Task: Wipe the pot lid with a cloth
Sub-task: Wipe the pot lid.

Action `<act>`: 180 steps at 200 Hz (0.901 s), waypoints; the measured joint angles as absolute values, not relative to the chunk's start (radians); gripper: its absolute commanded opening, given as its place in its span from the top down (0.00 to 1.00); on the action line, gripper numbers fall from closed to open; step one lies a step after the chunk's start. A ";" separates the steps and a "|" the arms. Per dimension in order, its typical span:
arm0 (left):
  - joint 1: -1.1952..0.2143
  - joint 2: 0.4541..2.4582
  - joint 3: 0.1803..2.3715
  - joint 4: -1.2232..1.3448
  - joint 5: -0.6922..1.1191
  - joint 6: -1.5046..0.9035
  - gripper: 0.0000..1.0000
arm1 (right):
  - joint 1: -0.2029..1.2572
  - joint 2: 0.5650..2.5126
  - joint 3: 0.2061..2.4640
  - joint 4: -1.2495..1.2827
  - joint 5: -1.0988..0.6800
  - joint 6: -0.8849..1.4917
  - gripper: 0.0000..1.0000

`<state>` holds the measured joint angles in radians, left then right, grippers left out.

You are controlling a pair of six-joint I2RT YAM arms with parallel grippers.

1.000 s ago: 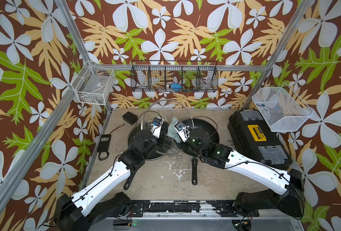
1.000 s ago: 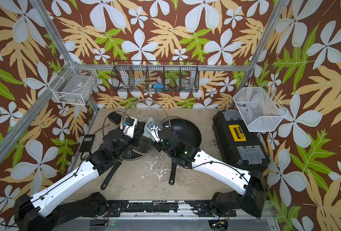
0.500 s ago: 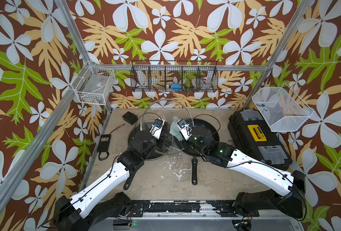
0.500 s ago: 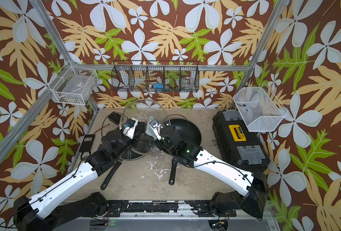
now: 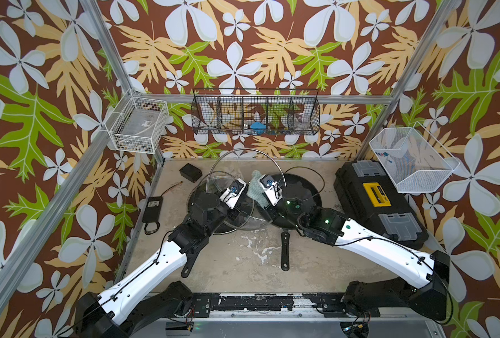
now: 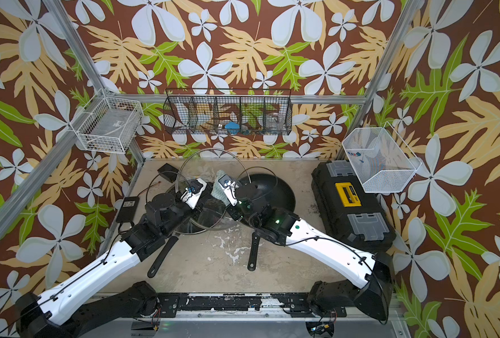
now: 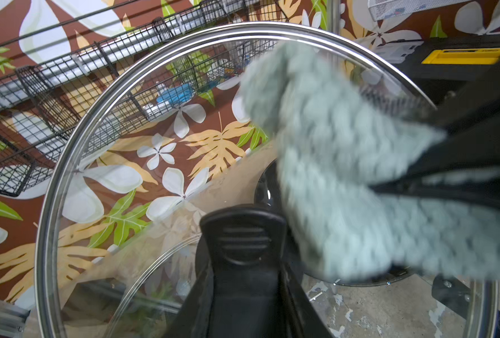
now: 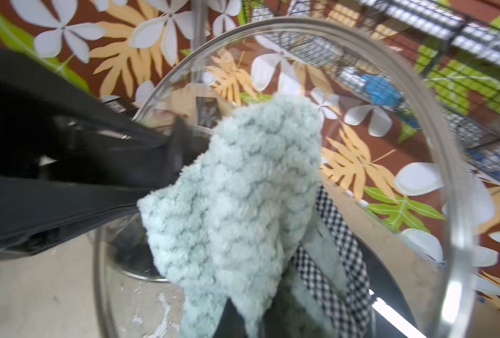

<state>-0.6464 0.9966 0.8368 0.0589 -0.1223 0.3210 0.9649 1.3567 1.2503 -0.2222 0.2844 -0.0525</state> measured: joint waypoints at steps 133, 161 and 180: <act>-0.646 0.961 0.732 0.117 -0.048 0.818 1.00 | 0.809 1.382 1.379 -0.280 0.331 -0.060 1.00; -0.646 0.946 0.722 0.122 -0.041 0.913 1.00 | 0.872 1.407 1.388 -0.292 0.282 -0.064 1.00; -0.646 0.945 0.722 0.139 -0.037 0.954 1.00 | 0.919 1.425 1.388 -0.296 0.263 -0.070 1.00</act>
<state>-0.6464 0.9455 0.7219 0.1390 -0.0372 0.9543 0.9192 1.4254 1.3876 -0.2962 0.2630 -0.0704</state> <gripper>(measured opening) 0.340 0.075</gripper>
